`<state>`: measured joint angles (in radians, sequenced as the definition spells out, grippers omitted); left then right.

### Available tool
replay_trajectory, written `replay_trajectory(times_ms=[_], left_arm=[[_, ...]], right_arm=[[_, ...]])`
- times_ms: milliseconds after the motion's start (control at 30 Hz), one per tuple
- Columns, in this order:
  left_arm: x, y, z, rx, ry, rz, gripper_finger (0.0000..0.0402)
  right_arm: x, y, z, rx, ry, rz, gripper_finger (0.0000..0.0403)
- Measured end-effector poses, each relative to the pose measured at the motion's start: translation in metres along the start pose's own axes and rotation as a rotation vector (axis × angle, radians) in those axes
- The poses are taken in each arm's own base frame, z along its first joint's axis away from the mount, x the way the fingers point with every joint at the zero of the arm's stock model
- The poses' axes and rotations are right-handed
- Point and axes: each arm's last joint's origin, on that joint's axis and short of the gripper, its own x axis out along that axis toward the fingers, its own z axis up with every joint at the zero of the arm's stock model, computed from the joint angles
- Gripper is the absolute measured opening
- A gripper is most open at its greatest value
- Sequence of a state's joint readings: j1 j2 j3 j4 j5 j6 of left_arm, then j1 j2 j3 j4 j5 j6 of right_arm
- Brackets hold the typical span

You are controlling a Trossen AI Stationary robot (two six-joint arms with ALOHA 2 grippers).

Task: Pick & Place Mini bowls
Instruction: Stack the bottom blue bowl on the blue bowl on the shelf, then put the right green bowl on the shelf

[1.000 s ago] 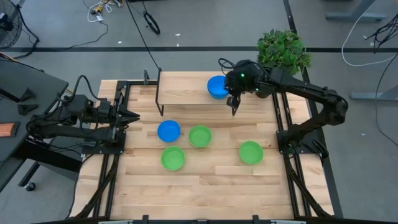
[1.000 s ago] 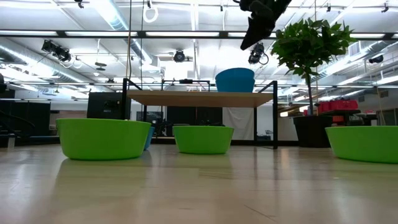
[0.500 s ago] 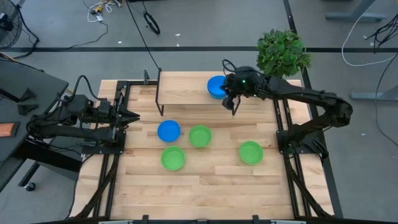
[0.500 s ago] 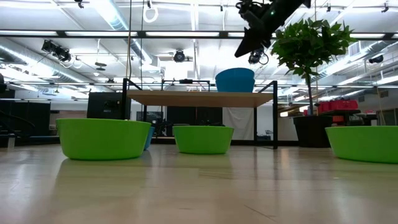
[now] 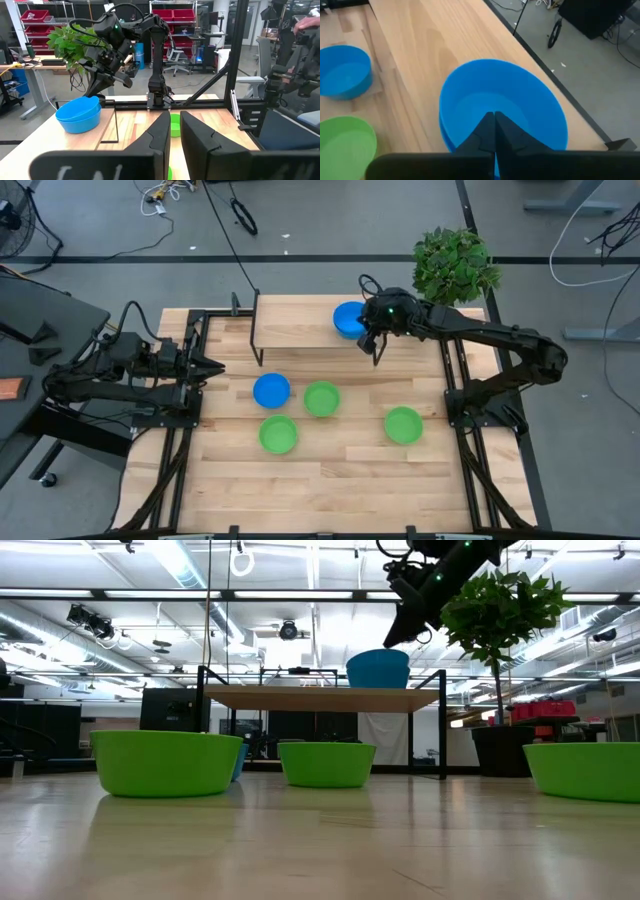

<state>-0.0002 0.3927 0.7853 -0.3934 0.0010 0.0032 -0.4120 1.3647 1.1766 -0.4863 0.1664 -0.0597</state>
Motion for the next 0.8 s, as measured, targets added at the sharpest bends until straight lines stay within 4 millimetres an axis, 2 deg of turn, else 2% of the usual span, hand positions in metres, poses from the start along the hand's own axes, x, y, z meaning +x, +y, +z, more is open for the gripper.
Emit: replay_trajectory(times_ms=[267,800], left_arm=[[0.0,0.0,0.0,0.0,0.0,0.0,0.0048],[0.0,0.0,0.0,0.0,-0.001,0.0,0.0048]], right_arm=[[0.005,0.002,-0.008,-0.005,0.029,0.023,0.0],[0.005,0.002,-0.01,-0.012,0.047,0.029,0.0]])
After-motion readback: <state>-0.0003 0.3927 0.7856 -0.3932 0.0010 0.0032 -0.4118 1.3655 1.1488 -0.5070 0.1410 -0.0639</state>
